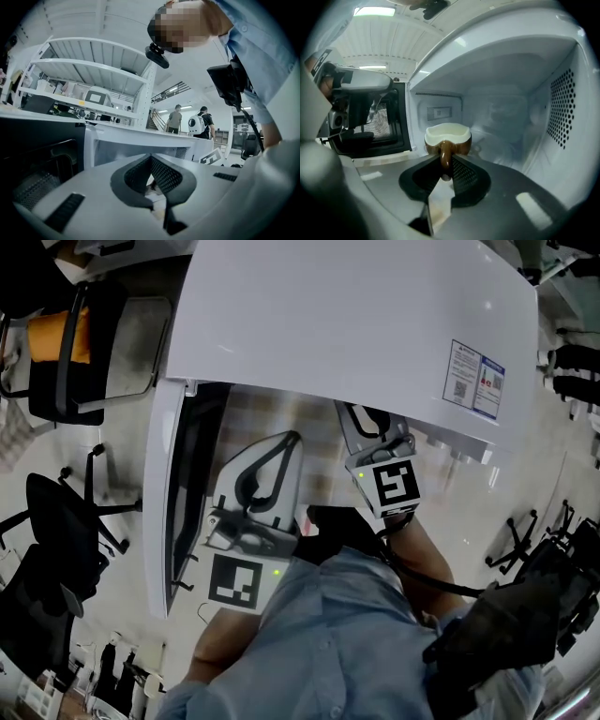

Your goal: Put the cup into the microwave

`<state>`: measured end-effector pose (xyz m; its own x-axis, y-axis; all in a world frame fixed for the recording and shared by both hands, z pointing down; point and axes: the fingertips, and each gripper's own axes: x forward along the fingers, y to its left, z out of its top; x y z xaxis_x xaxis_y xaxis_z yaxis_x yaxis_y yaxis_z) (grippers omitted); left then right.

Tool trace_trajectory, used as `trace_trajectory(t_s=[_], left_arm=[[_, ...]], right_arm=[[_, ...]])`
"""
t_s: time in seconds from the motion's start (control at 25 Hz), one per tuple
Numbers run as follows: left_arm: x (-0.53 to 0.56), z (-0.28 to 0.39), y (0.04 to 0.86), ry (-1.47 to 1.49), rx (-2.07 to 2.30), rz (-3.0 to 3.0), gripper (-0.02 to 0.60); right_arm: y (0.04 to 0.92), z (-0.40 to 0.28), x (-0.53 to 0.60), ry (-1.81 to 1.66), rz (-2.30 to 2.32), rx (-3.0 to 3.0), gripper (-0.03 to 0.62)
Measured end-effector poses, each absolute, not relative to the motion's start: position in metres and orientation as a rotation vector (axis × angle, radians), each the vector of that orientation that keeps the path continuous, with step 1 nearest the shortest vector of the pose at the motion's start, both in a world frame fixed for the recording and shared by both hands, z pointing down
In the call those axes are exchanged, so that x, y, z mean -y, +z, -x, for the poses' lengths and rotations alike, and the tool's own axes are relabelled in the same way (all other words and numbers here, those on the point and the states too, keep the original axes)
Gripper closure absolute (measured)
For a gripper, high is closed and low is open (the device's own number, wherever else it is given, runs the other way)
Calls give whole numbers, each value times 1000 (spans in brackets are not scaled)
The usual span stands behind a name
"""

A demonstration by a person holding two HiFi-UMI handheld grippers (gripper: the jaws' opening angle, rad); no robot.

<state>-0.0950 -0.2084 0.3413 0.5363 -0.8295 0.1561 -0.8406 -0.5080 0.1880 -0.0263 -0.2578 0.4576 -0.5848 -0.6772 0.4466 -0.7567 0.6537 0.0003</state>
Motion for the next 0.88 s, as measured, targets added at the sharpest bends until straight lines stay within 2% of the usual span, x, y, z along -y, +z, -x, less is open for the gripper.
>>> trace_trajectory(t_s=[0.64,0.68,0.76,0.88], left_arm=[[219,99,346,78,1385,-2540,577],[218,99,345,78,1388,-2540,577],[215,98,344,76,1393,-2538,577],[209,95,342,76,1400,-2539,577]], right_arm=[[463,24,276,275,-1192,2435,536],[465,23,275,285,-1189,2429,532],[469,24,272,310,-1167,2420,473],[471,23,264,334,-1154,2419,459]])
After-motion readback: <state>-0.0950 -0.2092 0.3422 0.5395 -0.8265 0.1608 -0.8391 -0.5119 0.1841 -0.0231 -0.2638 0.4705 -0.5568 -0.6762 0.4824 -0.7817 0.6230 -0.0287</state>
